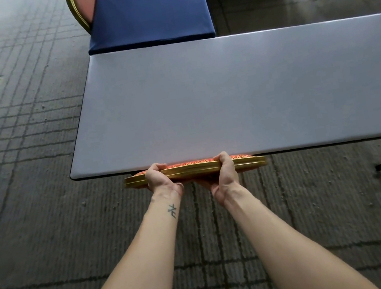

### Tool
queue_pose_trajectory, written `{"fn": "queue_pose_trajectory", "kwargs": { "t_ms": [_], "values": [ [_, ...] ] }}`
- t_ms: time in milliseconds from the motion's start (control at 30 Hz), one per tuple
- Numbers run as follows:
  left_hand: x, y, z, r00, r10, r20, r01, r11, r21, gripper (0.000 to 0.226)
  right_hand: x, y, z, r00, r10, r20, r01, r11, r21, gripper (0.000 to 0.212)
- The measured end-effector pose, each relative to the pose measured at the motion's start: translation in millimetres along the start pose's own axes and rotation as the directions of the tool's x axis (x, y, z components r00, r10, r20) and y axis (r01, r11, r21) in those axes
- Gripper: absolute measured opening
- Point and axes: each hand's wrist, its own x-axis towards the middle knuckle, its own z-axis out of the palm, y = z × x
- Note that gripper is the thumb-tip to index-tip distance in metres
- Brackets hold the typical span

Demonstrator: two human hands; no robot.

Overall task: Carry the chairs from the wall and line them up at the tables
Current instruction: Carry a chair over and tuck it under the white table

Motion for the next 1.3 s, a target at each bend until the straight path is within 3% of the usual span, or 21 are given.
{"fn": "queue_pose_trajectory", "kwargs": {
  "t_ms": [100,233,500,567,667,733,867,1067,1300],
  "values": [
    [5.5,-3.0,-1.6,1.000,0.017,-0.018,-0.018,1.000,-0.024,0.052,-0.6,1.7,0.6,1.000,-0.008,-0.021,0.008,1.000,0.010,0.029],
    [5.4,-6.0,-1.2,0.999,0.021,-0.027,-0.022,0.999,-0.023,0.053,-1.2,3.5,-1.3,0.999,-0.017,-0.033,0.017,1.000,-0.001,0.032],
    [-9.2,-8.6,-7.4,0.999,-0.020,0.029,0.018,0.998,0.053,0.026,-5.1,5.6,-7.2,0.998,-0.048,-0.028,0.048,0.999,-0.013,0.044],
    [-13.8,-5.1,-14.8,0.993,-0.066,0.093,0.056,0.993,0.102,0.041,-8.7,4.8,-8.4,0.998,-0.030,-0.046,0.026,0.996,-0.082,0.059],
    [-31.8,-4.3,-20.1,0.981,-0.147,0.128,0.129,0.982,0.139,0.090,-20.5,-4.0,-11.4,0.997,-0.020,-0.079,-0.001,0.966,-0.258,0.068],
    [-54.6,-12.8,-18.7,0.966,-0.190,0.173,0.169,0.977,0.131,0.094,-31.4,-9.5,-14.3,0.998,-0.007,-0.068,-0.012,0.964,-0.266,0.070],
    [-114.6,-40.7,-17.8,0.882,-0.290,0.370,0.201,0.944,0.260,0.078,-77.2,-13.3,-39.4,0.998,-0.044,-0.043,0.040,0.995,-0.091,0.057],
    [-183.0,-78.2,-2.1,0.750,-0.413,0.516,0.155,0.869,0.470,0.074,-145.6,-34.9,-106.6,0.966,-0.216,-0.141,0.232,0.967,0.103,0.047],
    [-269.9,-158.5,47.2,0.562,-0.524,0.640,0.025,0.784,0.621,0.064,-218.7,-105.4,-209.4,0.909,-0.354,-0.220,0.416,0.802,0.429,0.032]
  ]
}}
